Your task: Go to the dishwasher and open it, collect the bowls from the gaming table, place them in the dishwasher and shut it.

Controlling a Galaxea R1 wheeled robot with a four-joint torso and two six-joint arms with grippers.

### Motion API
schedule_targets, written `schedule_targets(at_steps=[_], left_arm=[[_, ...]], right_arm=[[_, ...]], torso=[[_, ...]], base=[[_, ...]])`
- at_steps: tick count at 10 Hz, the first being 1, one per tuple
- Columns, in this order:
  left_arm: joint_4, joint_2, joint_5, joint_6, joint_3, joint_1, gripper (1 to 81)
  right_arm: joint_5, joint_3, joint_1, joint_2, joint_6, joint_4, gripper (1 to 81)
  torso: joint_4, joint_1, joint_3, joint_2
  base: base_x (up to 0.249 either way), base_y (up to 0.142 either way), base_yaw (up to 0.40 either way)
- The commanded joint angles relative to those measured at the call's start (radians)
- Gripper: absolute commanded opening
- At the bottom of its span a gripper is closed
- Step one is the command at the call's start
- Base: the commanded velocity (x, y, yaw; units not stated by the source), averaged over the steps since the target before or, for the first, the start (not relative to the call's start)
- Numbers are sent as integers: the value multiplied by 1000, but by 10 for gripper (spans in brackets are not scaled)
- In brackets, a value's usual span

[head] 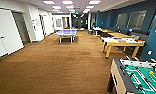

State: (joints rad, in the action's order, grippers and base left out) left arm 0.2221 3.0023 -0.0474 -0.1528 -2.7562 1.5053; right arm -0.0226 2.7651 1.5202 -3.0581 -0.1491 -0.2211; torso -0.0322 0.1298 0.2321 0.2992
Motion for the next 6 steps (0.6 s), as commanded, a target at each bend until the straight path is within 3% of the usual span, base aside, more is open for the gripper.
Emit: schedule_targets(at_steps=[1,6], left_arm=[[6,-6,51,9,-2,-46,811],[5,-6,51,9,-2,-46,811]], right_arm=[[-53,-1,-45,0,3,-3,811],[-51,-3,-45,-1,2,-3,811]], torso=[[0,0,0,0],[0,0,0,0]], base=[[194,0,0],[193,0,0]])
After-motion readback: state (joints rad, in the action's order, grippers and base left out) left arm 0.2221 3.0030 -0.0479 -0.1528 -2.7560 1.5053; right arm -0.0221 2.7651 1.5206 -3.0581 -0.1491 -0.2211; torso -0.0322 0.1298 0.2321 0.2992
